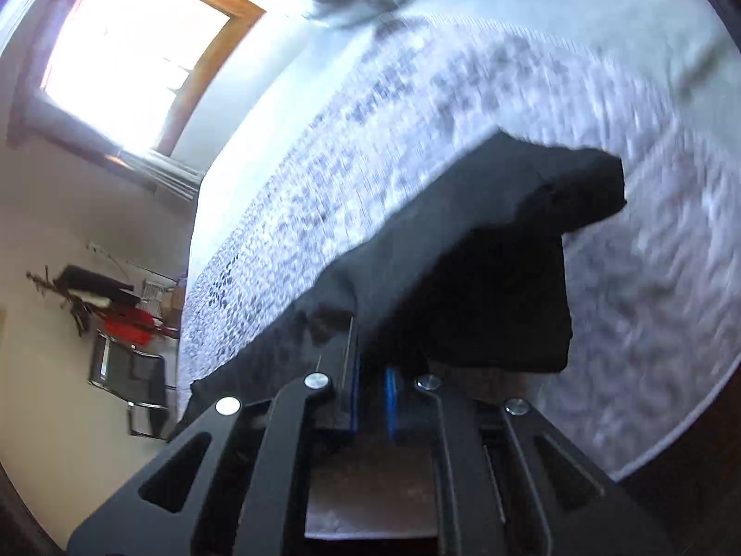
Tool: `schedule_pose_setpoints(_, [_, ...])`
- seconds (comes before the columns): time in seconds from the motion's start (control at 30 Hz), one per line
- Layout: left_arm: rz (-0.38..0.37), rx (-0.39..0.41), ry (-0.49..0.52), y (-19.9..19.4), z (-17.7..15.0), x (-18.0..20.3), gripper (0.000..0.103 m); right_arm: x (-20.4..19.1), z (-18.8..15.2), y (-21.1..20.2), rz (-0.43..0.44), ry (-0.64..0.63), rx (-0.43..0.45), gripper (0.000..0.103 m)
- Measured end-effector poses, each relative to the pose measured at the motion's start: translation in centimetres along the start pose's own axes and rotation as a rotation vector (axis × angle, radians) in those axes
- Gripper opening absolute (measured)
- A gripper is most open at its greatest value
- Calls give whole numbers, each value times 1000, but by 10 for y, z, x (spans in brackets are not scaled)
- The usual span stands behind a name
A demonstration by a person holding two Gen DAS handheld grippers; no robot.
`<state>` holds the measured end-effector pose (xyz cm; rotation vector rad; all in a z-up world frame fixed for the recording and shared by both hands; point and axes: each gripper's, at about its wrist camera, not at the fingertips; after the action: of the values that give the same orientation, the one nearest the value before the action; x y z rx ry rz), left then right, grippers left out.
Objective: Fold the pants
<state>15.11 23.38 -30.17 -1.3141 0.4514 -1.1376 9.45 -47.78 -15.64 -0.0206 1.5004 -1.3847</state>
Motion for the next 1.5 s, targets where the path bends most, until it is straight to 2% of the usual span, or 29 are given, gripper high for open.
schedule_pose_setpoints(0.03, [-16, -1, 18, 0, 1, 4, 99, -1, 7, 0, 5, -6, 14, 7])
schedule_pose_setpoints(0.1, [8, -7, 51, 2, 4, 11, 99, 13, 22, 0, -12, 33, 15, 7])
schedule_pose_setpoints(0.17, [-2, -6, 75, 8, 8, 16, 99, 43, 32, 6, -74, 100, -16, 7])
schedule_pose_setpoints(0.27, [10, -23, 52, 20, 17, 16, 99, 90, 32, 22, -167, 170, -78, 7])
schedule_pose_setpoints(0.4, [33, -29, 53, 30, 34, 22, 99, 107, 11, 54, -202, 218, -94, 9])
schedule_pose_setpoints(0.5, [35, -38, 68, 37, 45, 29, 99, 116, 9, 58, -204, 231, -94, 9])
schedule_pose_setpoints(0.6, [50, -53, 72, 35, 36, 25, 100, 114, 7, 57, -214, 220, -97, 10])
schedule_pose_setpoints(0.7, [28, -38, 83, 30, 31, 19, 99, 111, 7, 53, -203, 209, -94, 20])
schedule_pose_setpoints(0.77, [20, -20, 99, 11, 13, 23, 99, 115, 6, 47, -178, 227, -84, 40])
schedule_pose_setpoints(0.8, [22, -8, 104, 6, 9, 20, 99, 117, 5, 41, -180, 239, -63, 59])
schedule_pose_setpoints(0.83, [31, 7, 115, -1, 3, 16, 99, 114, 4, 32, -184, 247, -38, 67])
schedule_pose_setpoints(1.0, [80, 85, 211, -34, -23, 12, 99, 125, 12, 10, -162, 318, 25, 70])
schedule_pose_setpoints(1.2, [72, 111, 304, -48, -50, 28, 99, 147, 23, 10, -126, 408, 41, 70])
schedule_pose_setpoints(1.27, [61, 96, 308, -43, -56, 33, 99, 150, 24, 12, -126, 424, 51, 63])
schedule_pose_setpoints(1.33, [57, 74, 311, -33, -58, 41, 99, 154, 25, 13, -130, 439, 59, 48])
schedule_pose_setpoints(1.43, [71, 64, 323, -28, -60, 50, 99, 159, 26, 10, -116, 424, 57, 32])
schedule_pose_setpoints(1.5, [87, 59, 331, -25, -61, 51, 99, 156, 26, 8, -119, 410, 66, 27])
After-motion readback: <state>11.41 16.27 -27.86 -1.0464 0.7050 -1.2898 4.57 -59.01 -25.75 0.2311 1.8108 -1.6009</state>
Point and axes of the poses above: each gripper's, at about its wrist camera, not at the fingertips, and y roughly the way its jaws point, x to its right, z to its top, and after that the axes turned 11 degrees about y, right-handed
